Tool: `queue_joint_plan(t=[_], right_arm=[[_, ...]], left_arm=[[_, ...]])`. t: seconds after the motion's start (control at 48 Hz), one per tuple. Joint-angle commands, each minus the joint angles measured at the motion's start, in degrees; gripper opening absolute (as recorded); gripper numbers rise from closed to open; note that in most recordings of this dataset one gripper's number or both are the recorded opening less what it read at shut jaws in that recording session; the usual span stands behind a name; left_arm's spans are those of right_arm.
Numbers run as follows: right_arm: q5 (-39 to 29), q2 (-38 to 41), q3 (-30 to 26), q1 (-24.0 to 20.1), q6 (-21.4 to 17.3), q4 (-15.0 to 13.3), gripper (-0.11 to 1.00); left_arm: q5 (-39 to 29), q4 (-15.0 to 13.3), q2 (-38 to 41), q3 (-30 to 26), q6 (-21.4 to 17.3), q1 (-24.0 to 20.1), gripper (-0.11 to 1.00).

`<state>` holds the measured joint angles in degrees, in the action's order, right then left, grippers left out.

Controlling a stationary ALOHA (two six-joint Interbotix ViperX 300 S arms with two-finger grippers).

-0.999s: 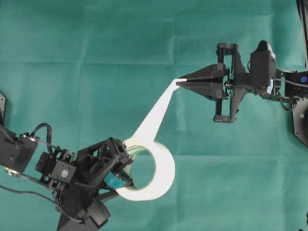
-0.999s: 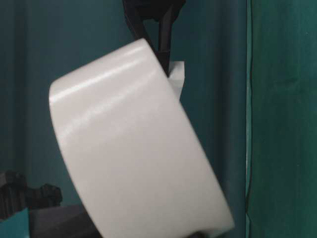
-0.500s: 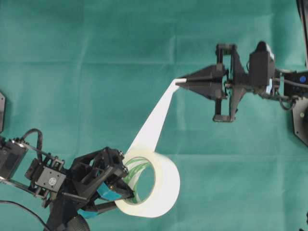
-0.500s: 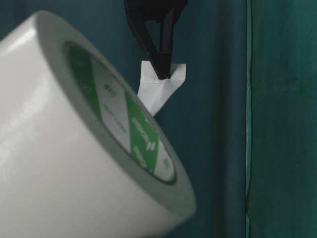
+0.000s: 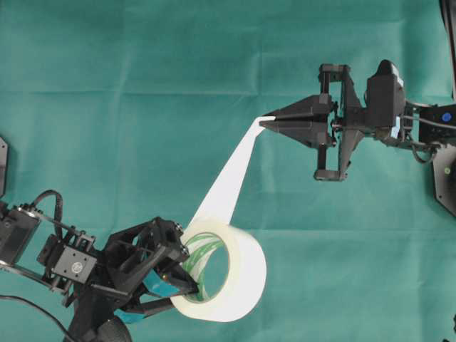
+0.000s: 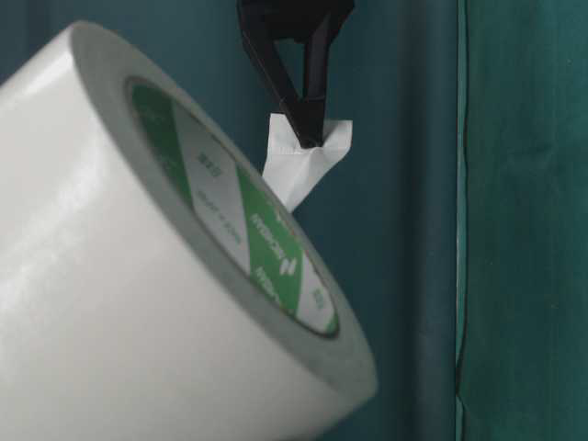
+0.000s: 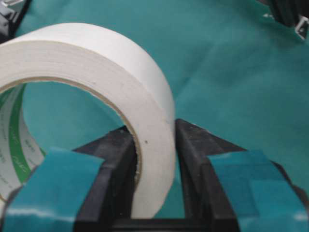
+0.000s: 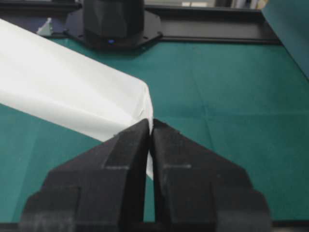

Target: Peel off the duct tape with your right arm.

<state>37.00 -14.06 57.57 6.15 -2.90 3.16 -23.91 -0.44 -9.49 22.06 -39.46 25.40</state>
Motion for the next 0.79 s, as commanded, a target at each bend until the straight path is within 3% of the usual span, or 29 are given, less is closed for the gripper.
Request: queue_joint_plan(t=[0.0, 0.77], right_arm=[[0.26, -0.53, -0.44, 2.37, 0.0, 0.26, -0.09], [-0.79, -1.14, -0.26, 2.37, -0.09, -0.26, -0.08]], left_arm=[[1.05, -0.7, -2.46, -0.7, 0.09, 2.72, 0.21], [1.67, -0.7, -2.46, 0.44, 1.23, 0.97, 0.21]])
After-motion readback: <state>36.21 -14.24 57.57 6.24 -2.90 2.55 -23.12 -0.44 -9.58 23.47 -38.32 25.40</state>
